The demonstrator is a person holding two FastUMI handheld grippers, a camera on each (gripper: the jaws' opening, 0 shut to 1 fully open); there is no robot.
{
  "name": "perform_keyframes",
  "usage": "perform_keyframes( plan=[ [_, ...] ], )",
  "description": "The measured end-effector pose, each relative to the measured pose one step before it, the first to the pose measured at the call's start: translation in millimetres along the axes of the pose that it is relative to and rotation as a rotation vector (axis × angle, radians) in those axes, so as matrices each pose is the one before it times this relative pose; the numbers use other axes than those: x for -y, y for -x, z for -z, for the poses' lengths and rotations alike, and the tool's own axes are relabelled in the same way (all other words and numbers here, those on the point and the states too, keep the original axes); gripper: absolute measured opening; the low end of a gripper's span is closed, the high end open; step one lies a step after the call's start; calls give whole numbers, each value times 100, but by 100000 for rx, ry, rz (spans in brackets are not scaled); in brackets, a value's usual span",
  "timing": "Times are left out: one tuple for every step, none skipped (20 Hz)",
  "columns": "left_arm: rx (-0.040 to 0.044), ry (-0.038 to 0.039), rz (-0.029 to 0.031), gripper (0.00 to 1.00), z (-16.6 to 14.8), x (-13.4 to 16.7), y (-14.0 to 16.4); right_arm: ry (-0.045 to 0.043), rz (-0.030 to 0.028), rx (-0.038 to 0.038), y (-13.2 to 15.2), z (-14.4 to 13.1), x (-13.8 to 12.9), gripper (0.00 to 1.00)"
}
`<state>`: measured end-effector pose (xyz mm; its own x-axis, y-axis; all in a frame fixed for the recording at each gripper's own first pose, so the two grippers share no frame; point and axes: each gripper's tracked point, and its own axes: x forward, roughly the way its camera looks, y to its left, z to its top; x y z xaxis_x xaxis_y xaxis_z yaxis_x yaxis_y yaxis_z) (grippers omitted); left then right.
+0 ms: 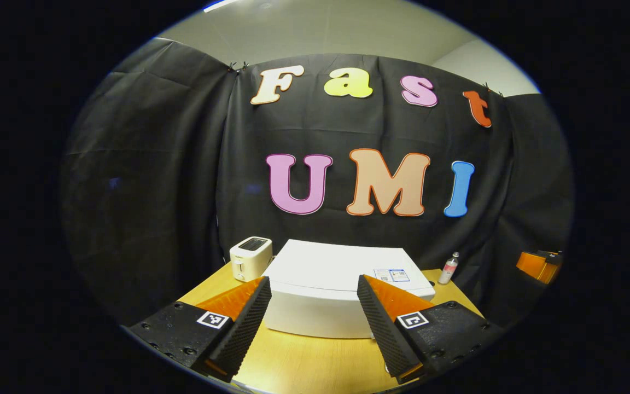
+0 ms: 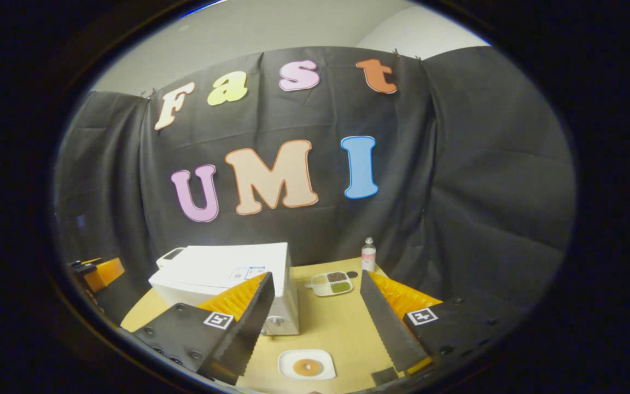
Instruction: Open the microwave oven with the left hand, put the food in, and close the microwave oven.
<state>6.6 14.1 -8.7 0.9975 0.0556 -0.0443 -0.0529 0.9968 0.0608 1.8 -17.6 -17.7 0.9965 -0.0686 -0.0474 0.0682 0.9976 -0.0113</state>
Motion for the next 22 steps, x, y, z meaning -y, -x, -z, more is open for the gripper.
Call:
perform_keyframes(
  plan=[
    [-458, -114, 583, 96, 215, 155, -215, -192, 307, 108, 12, -76, 92, 98],
    [-776, -167, 611, 96, 451, 216, -129, 197, 473, 55, 61, 103, 135, 92],
    [-912, -184, 608, 96, 379, 202, -81, 330, 646, -31, 78, -32, 177, 92],
    [-1039, -147, 810, 96, 378, 326, -189, 425, 744, -91, 67, 69, 257, 92],
    [-691, 100, 875, 96, 527, 337, -218, 489, 775, -24, 109, -31, 263, 98],
    [-1079, 305, 1247, 96, 564, 516, -301, 401, 835, -250, 32, 129, 391, 98],
    [-1527, 145, 1698, 96, 863, 743, -327, 281, 696, -510, 71, 145, 273, 92],
    [-1948, -205, 1443, 96, 958, 633, -319, 155, 741, -496, 37, 178, 326, 92],
    [-1962, -373, 1523, 96, 1107, 531, -353, 60, 853, -237, 32, -24, 324, 92],
    [-2081, -404, 1767, 96, 1032, 649, -500, -118, 1026, -184, 50, 137, 395, 98],
    [-2496, -186, 2274, 96, 1180, 886, -629, -395, 1370, 7, 154, 39, 509, 98],
    [-1966, 441, 2134, 96, 1045, 658, -575, -181, 807, 19, 47, -72, 271, 98],
    [-2152, 685, 2595, 96, 984, 771, -686, -62, 1390, 81, 153, -55, 445, 98],
    [-2601, 726, 2437, 96, 988, 754, -650, -13, 1590, 88, 184, 19, 508, 92],
    [-1973, 714, 2377, 96, 952, 576, -890, -14, 1539, 58, 180, 9, 483, 92],
    [-1721, 611, 2535, 96, 844, 642, -942, -44, 1620, 129, 193, -11, 440, 92],
    [-2302, 1268, 2584, 96, 925, 616, -965, -102, 1590, 53, 208, -12, 420, 92],
    [-2534, 1511, 2491, 96, 1212, 454, -997, -147, 1672, 10, 161, 108, 443, 92],
    [-2720, 1459, 2316, 96, 1165, 470, -917, -145, 1710, 114, 146, -43, 413, 92],
    [-2344, 1096, 1594, 97, 1051, 220, -1127, -174, 1766, 225, 162, -98, 494, 92],
    [-2284, 472, 722, 97, 998, 147, -1124, -277, 1884, 134, 167, -23, 449, 92],
    [-2464, -601, 145, 97, 998, -82, -988, -536, 1687, 159, 126, 15, 429, 92]
  ],
)
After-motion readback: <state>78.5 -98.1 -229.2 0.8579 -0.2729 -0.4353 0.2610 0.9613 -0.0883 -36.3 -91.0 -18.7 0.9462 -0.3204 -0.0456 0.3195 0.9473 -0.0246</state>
